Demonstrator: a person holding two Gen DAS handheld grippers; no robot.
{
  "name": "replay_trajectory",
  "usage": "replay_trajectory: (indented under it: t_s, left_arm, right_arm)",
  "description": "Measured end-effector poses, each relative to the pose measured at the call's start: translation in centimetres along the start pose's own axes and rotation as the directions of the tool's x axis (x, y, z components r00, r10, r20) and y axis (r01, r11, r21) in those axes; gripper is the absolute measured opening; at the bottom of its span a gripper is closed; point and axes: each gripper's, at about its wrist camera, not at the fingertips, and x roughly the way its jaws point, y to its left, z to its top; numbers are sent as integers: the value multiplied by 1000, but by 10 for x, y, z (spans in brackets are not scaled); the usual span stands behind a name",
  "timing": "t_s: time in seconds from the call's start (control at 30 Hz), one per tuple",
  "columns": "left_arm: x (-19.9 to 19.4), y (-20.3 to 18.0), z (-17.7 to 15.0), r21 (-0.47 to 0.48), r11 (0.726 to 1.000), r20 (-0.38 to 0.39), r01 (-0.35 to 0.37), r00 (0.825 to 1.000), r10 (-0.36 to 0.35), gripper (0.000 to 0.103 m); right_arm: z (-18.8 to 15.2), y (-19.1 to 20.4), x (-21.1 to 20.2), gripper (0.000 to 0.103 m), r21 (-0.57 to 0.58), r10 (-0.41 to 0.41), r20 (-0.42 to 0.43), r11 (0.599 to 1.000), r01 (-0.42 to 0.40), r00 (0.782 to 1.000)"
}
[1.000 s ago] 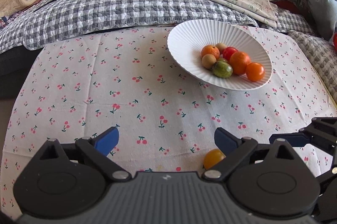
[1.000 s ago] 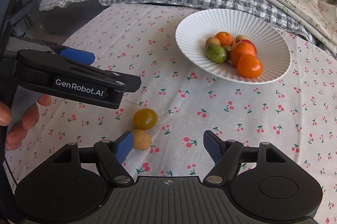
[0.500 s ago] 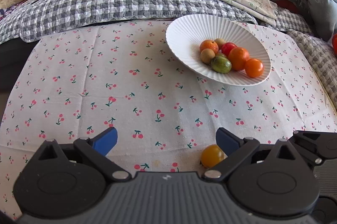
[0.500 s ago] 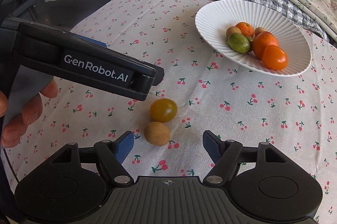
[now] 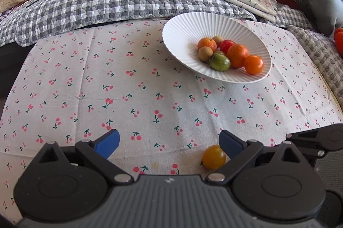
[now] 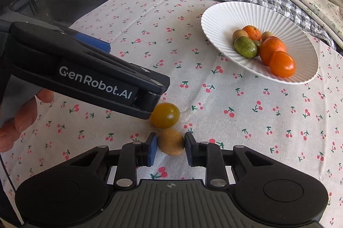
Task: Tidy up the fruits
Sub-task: 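Grasp a yellow tomato with the left tool while the right tool grasps a brown kiwi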
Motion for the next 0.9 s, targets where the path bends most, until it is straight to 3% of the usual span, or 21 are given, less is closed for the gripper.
replay_trajectory:
  t_s: [0.3,0.53,0.63,0.7,0.73,0.77,0.9]
  left_arm:
    - [4,-11,-8,38,999,-12,16,1000,-15,96]
    - [9,-31,-21,124,991,-32,46,999,-43,87]
    - [15,-39,-27,165,985,-47,42,998,-35,68]
    - [21,-44,-32,189,981,-72,52,997,-39,38]
    - [20,-46,-34,196,979,-58,47,998,-36,37]
    - [19,-49,-34,216,976,-49,40,998,-30,24]
    - [15,-53,-29,232,972,-29,45,999,-39,24]
  right_arm:
    - [1,-50,-16,26,105,-131,5,986,130,991]
    - [-3,-67,-20,26,151,-166,4,975,164,986]
    - [-2,-65,-21,26,145,-167,6,976,164,986]
    - [-1,-64,-21,26,147,-168,9,975,165,986]
    - [-1,-65,-21,26,149,-168,12,975,165,986]
    - [-1,-65,-22,26,151,-167,14,975,163,986]
    - [0,-66,-24,26,154,-166,25,975,161,986]
